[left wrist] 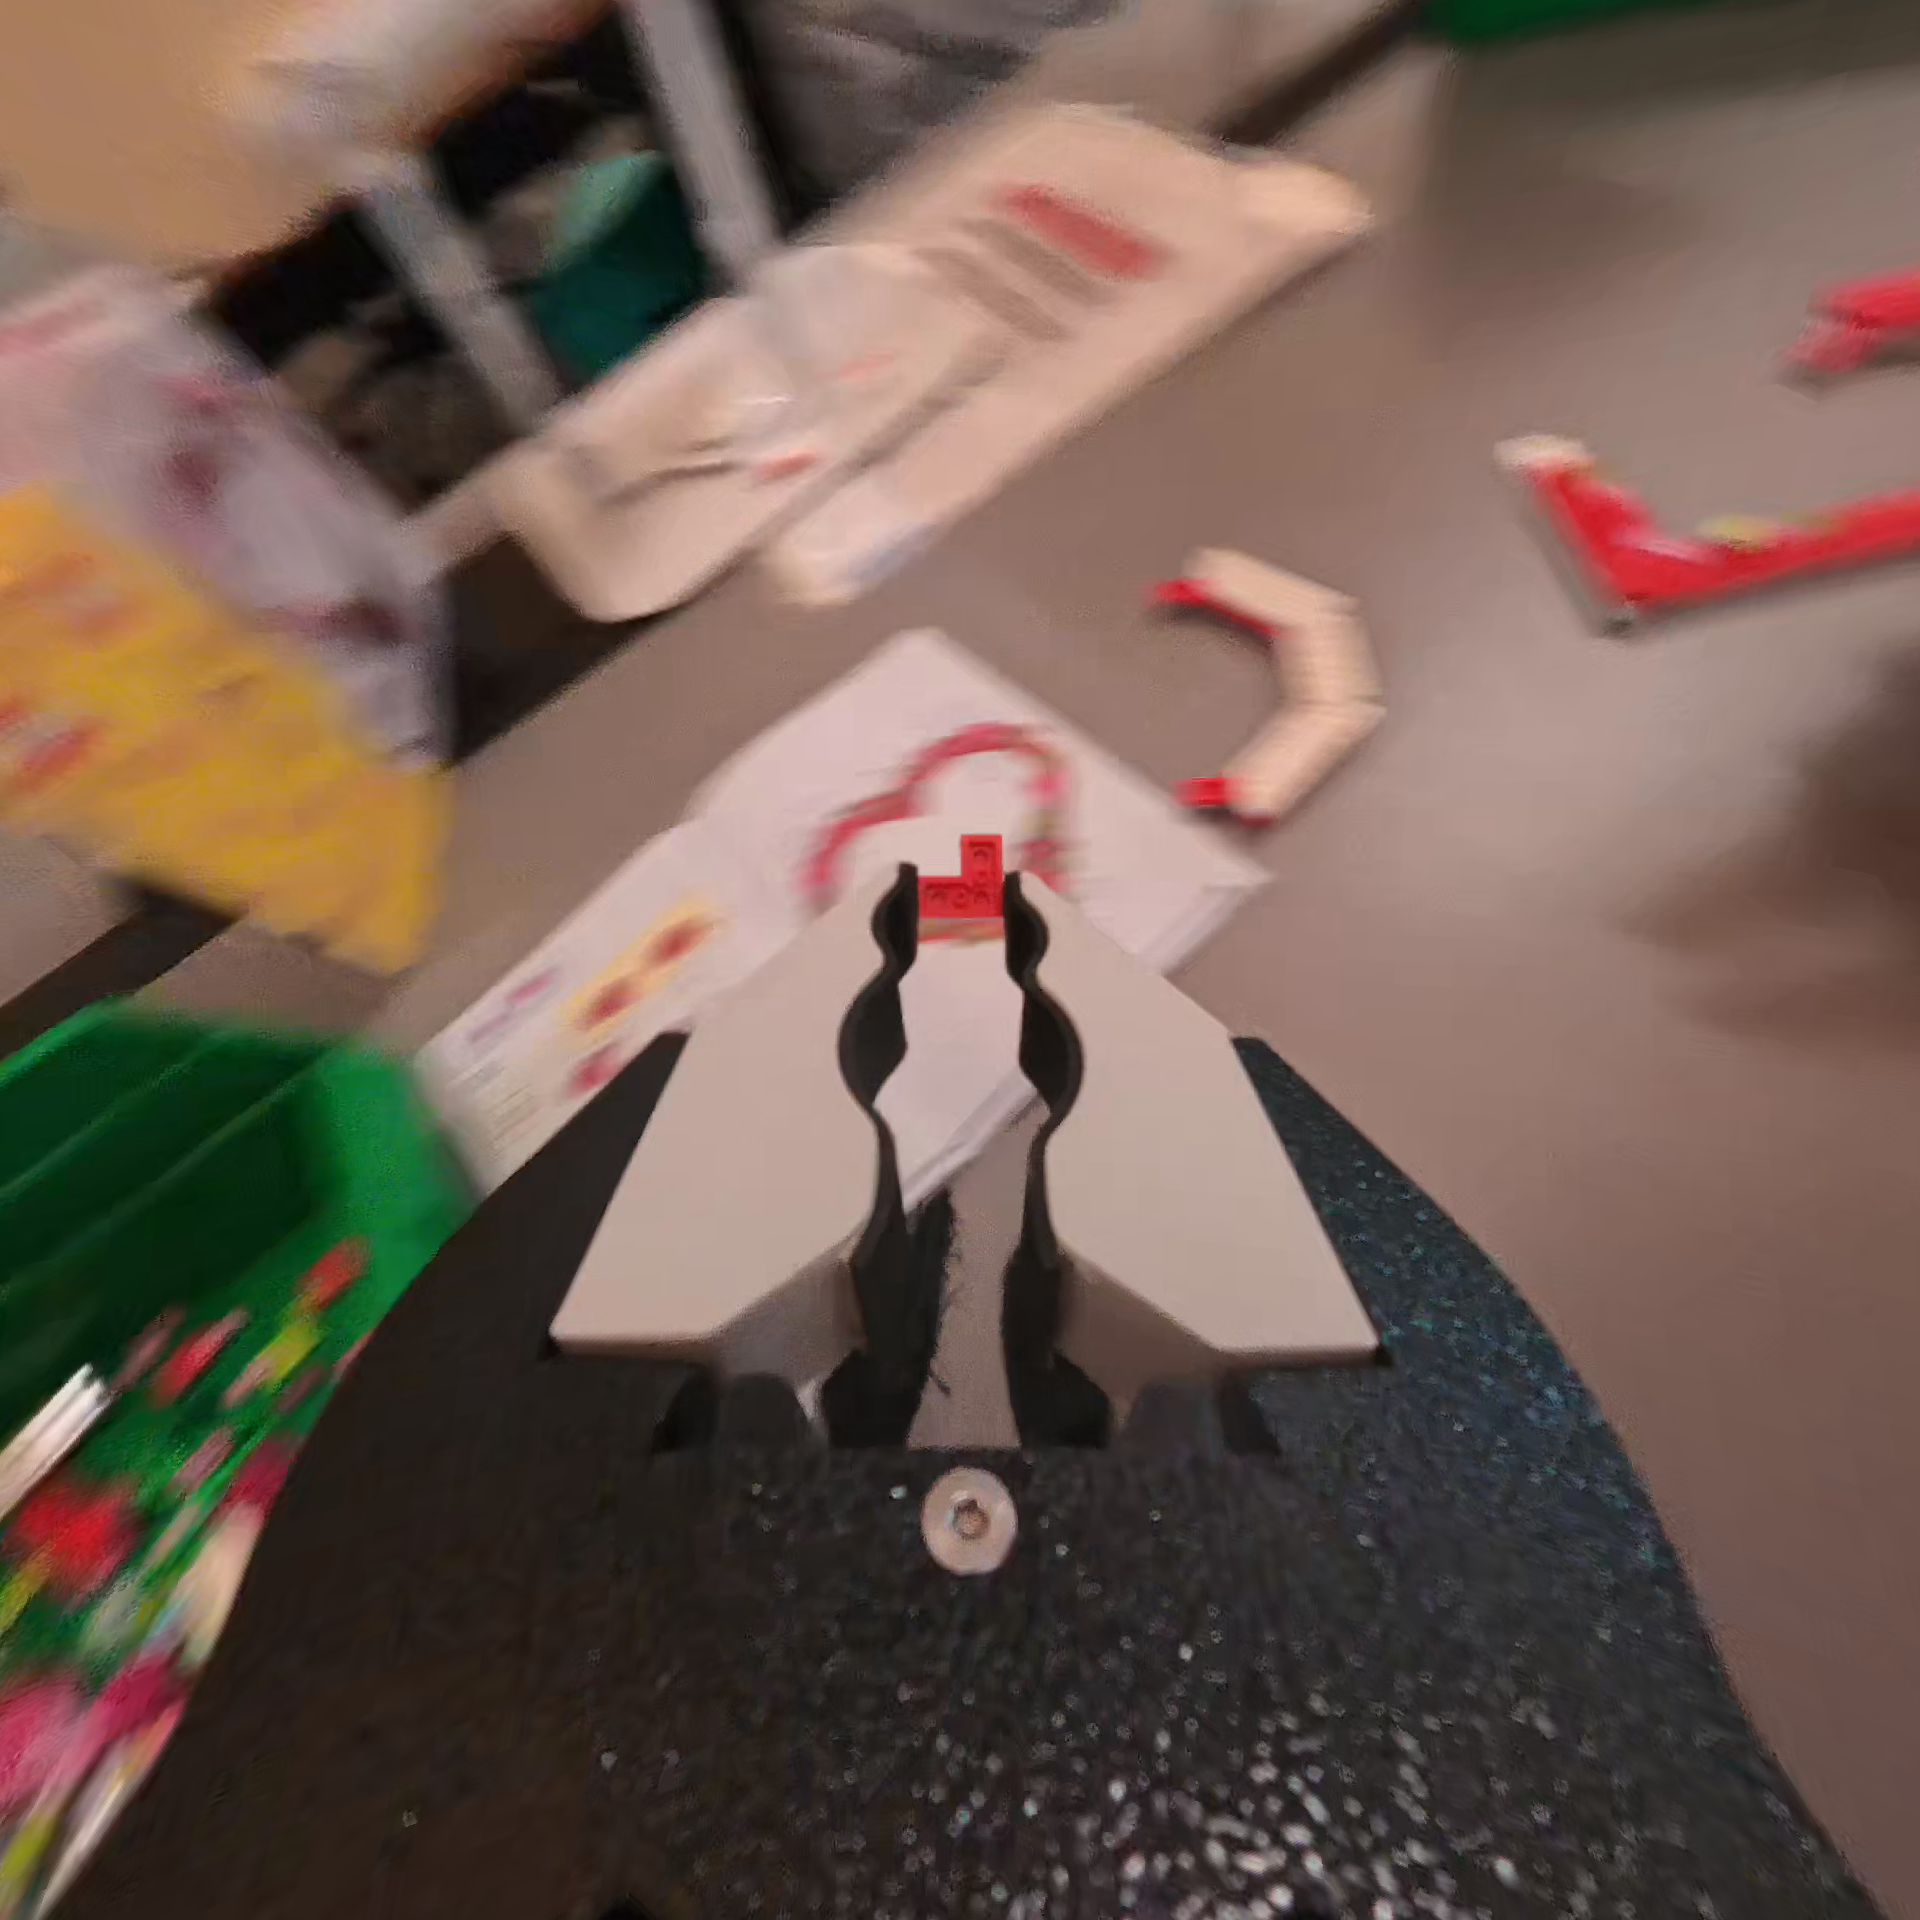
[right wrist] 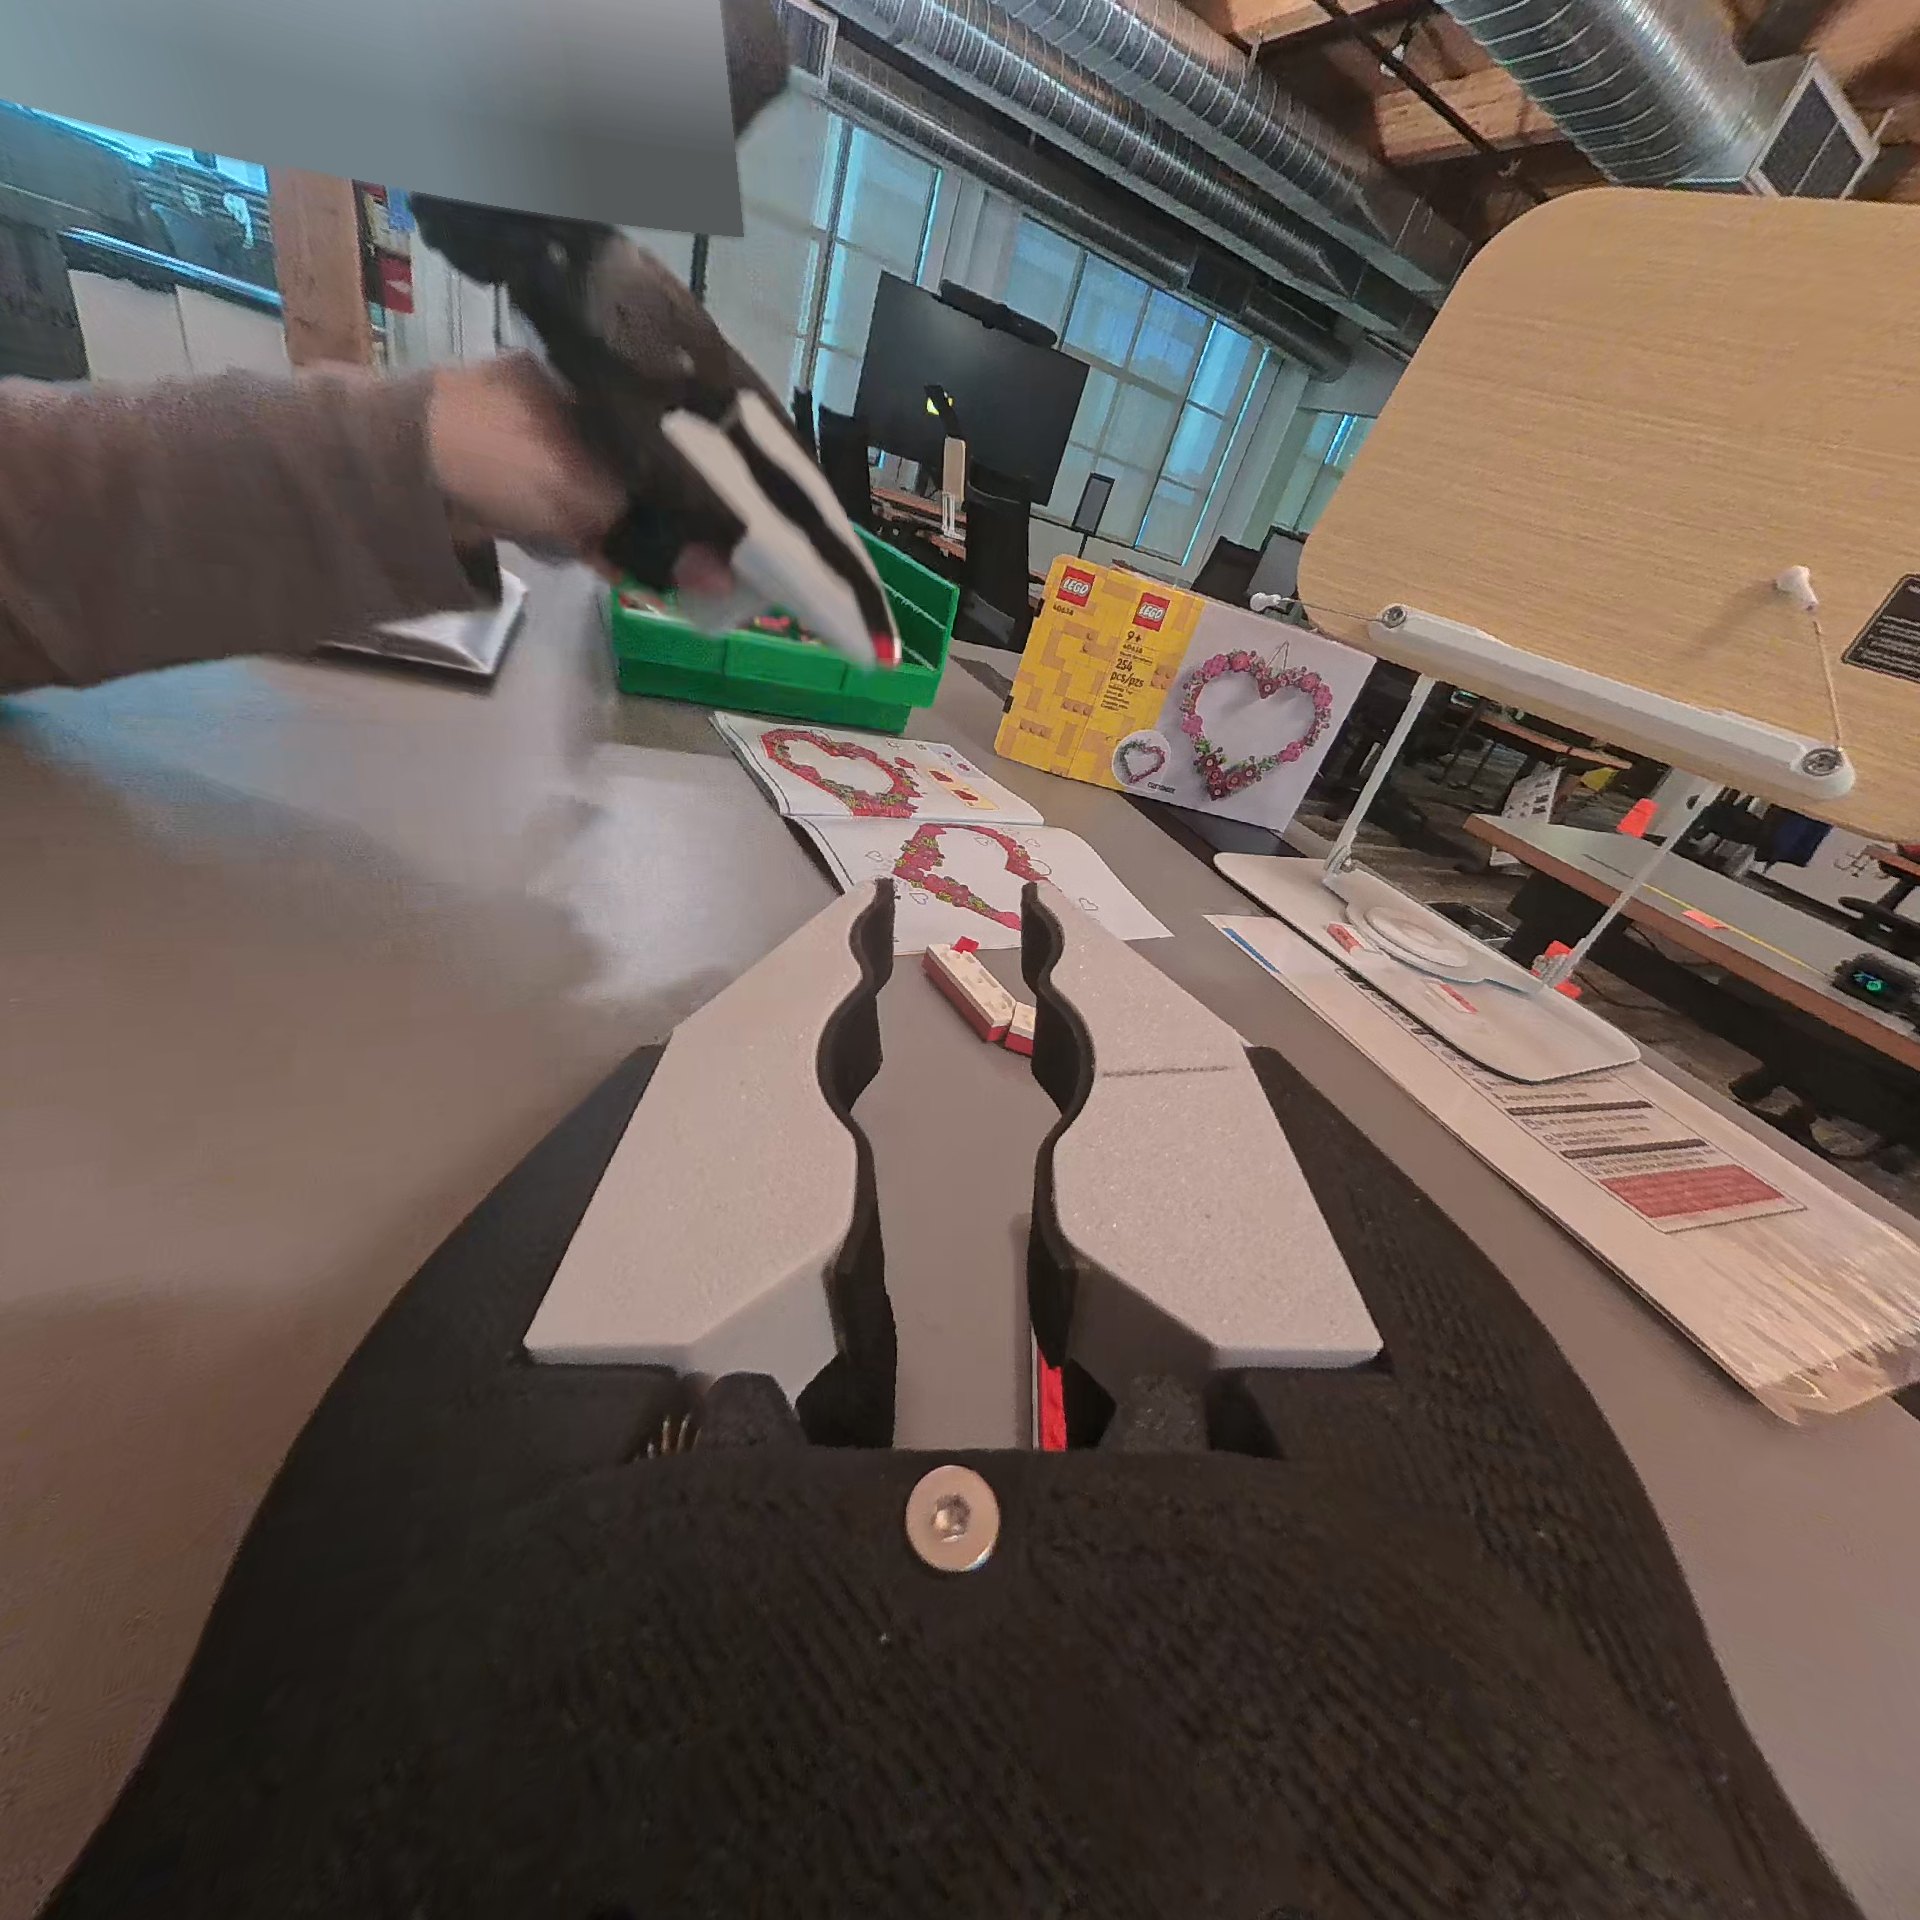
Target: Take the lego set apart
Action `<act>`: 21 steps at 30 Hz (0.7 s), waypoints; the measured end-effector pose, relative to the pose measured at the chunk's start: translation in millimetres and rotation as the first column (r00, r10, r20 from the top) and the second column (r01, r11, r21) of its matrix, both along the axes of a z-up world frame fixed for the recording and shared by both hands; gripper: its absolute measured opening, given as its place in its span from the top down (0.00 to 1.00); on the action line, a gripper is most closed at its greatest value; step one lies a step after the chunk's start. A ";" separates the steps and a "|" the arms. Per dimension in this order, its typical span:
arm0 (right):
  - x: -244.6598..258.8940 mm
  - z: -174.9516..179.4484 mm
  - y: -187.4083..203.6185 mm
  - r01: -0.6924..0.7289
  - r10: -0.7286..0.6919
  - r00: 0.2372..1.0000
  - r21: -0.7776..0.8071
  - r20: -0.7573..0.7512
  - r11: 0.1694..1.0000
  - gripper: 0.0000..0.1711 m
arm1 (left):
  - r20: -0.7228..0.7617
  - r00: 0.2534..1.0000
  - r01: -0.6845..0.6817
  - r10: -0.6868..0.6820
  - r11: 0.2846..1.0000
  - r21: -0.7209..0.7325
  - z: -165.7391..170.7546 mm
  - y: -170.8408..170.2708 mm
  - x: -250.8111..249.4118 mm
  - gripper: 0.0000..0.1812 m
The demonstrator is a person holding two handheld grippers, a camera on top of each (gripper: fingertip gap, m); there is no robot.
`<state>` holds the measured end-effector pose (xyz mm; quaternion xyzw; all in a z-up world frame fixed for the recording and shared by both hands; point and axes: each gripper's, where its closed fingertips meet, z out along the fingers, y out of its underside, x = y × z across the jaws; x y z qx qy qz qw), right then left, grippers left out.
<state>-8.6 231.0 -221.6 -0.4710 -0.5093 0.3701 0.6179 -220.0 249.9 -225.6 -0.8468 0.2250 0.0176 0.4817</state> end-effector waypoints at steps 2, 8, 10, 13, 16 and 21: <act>-0.3 0.3 -0.2 0.000 0.000 1.000 0.004 0.000 1.000 0.87 | -0.008 0.969 -0.245 0.246 0.969 0.009 16.8 -5.7 -81.2 0.93; 11.7 14.9 11.2 0.092 -0.088 0.993 0.055 -0.074 0.994 0.88 | -0.203 0.733 -0.677 0.649 0.727 -0.117 5.6 -37.5 -255.1 0.88; 24.7 24.8 23.5 0.185 -0.175 0.978 0.094 -0.113 0.978 0.88 | -0.199 0.672 -0.740 0.713 0.650 -0.170 -2.0 -44.1 -276.8 0.68; 53.2 33.2 55.3 0.391 -0.381 0.921 0.187 -0.085 0.901 0.87 | -0.177 0.644 -0.761 0.744 0.598 -0.251 -13.3 -48.3 -282.6 0.48; 80.6 37.5 74.7 0.465 -0.463 0.884 0.220 -0.061 0.858 0.87 | -0.133 0.720 -0.693 0.681 0.695 -0.193 -1.7 -33.6 -246.8 0.48; 92.0 -2.9 74.8 0.207 -0.201 0.946 0.004 0.253 0.978 0.79 | 0.015 0.976 -0.218 0.218 0.976 -0.021 25.7 11.1 -79.8 0.55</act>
